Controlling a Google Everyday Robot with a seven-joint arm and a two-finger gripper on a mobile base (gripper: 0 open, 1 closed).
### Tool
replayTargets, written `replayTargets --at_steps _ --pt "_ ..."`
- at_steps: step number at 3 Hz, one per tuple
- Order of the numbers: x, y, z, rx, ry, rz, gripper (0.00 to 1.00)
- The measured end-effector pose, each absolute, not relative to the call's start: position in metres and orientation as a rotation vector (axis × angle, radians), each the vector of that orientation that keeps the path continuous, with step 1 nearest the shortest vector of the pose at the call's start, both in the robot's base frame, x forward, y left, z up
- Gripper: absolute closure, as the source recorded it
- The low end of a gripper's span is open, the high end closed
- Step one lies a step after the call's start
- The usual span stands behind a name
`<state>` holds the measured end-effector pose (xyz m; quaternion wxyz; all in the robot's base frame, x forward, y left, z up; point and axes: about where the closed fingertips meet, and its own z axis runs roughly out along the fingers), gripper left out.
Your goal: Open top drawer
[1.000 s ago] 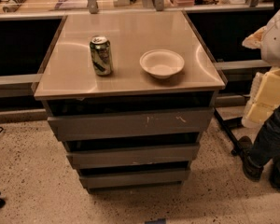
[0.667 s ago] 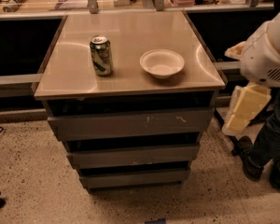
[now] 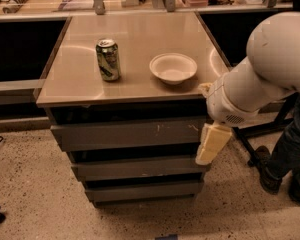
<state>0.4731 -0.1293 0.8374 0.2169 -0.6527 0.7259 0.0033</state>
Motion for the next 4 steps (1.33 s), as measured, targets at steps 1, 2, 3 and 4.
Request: replayTargets --at_steps 1,2,3,4 --pt "0.484 -0.105 0.793 -1.864 1.987 0.029 0.00" --pt "0.497 -0.089 0.755 -1.892 1.998 0.046 0.00" --pt "0.497 -0.089 0.755 -1.893 1.998 0.045 0.00" --pt "0.500 -0.094 0.744 -1.905 2.005 0.012 0.00"
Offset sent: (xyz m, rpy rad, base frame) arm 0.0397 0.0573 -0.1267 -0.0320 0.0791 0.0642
